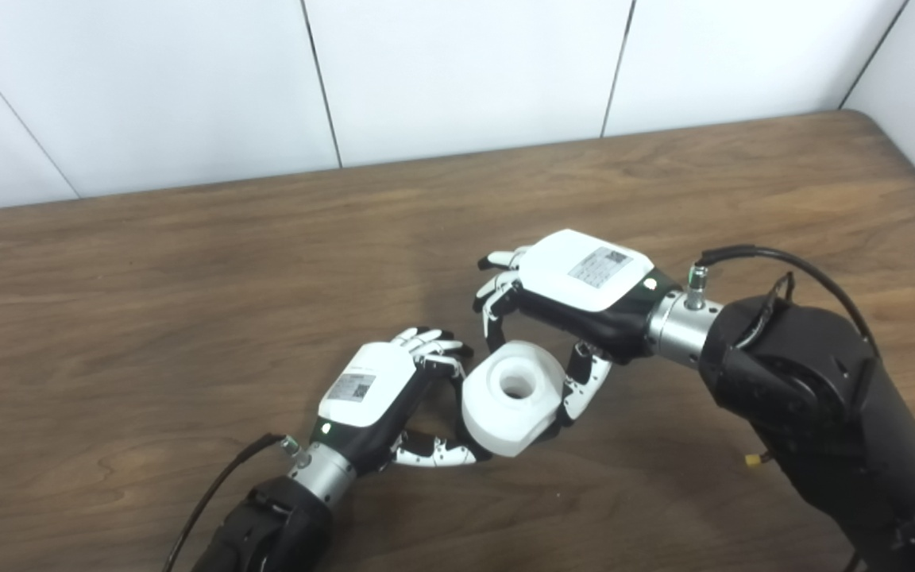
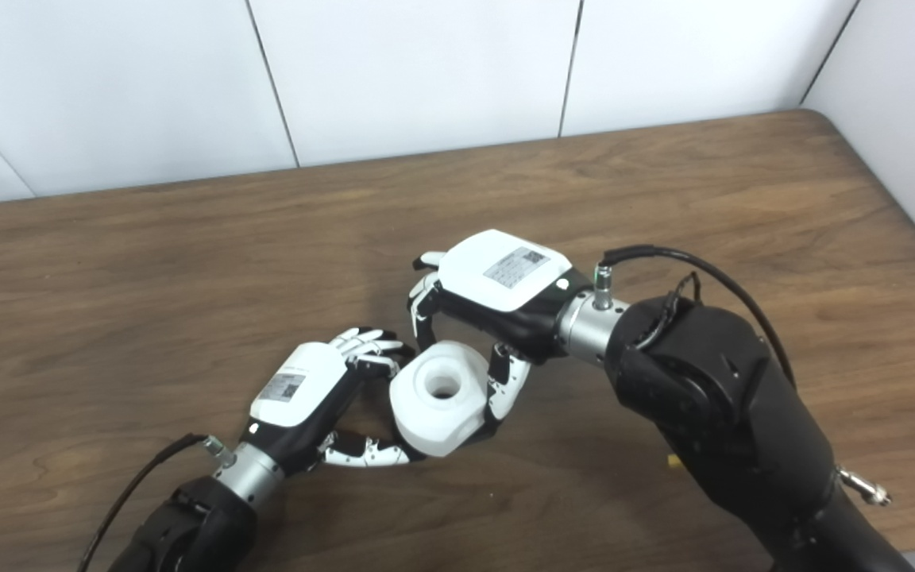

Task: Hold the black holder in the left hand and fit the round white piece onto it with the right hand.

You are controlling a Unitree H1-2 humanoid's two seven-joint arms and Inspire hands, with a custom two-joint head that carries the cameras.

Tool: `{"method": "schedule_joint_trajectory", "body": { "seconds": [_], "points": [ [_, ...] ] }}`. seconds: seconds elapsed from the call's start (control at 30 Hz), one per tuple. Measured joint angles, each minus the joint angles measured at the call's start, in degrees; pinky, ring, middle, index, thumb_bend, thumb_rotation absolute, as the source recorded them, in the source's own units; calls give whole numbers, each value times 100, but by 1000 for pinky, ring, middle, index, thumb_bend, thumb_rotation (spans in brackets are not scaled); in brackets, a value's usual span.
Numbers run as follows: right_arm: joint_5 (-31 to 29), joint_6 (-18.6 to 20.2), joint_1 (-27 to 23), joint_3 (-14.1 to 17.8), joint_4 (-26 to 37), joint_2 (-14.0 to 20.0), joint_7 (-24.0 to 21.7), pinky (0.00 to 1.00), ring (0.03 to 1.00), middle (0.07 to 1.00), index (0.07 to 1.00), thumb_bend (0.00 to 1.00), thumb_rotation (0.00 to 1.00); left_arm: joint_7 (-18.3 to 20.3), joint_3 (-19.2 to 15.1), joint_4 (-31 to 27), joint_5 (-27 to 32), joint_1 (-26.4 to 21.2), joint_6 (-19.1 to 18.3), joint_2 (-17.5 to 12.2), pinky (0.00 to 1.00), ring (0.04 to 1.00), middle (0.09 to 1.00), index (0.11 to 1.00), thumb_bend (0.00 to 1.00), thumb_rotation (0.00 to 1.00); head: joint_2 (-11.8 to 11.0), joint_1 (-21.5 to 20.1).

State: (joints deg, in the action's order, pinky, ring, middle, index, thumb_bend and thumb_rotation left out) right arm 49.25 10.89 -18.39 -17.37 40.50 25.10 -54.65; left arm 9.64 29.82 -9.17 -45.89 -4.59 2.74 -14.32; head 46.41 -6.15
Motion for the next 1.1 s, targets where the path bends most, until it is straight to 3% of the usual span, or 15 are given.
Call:
{"method": "schedule_joint_trajectory", "body": {
  "seconds": [0.97, 1.0, 1.03, 1.1],
  "points": [
    [118, -216, 11, 81, -14, 11, -52, 876, 927, 822, 491, 525, 146, 32, -4, -29, 0, 1, -12, 0, 910, 885, 815, 489, 513, 61, 97, -35],
    [129, -216, 4, 82, -7, 11, -88, 880, 925, 825, 547, 731, 186, 42, -3, -37, 0, 1, -25, 1, 912, 887, 816, 489, 513, 61, 105, -26],
    [139, -215, -2, 83, -2, 11, -116, 884, 923, 829, 594, 871, 223, 59, -3, -47, 0, 1, -38, 2, 914, 888, 816, 489, 513, 61, 97, -26],
    [139, -209, -10, 91, 4, 11, -193, 888, 922, 833, 650, 966, 270, 99, -2, -70, 0, 1, -70, 4, 915, 888, 816, 489, 513, 62, 88, -18]
  ]
}}
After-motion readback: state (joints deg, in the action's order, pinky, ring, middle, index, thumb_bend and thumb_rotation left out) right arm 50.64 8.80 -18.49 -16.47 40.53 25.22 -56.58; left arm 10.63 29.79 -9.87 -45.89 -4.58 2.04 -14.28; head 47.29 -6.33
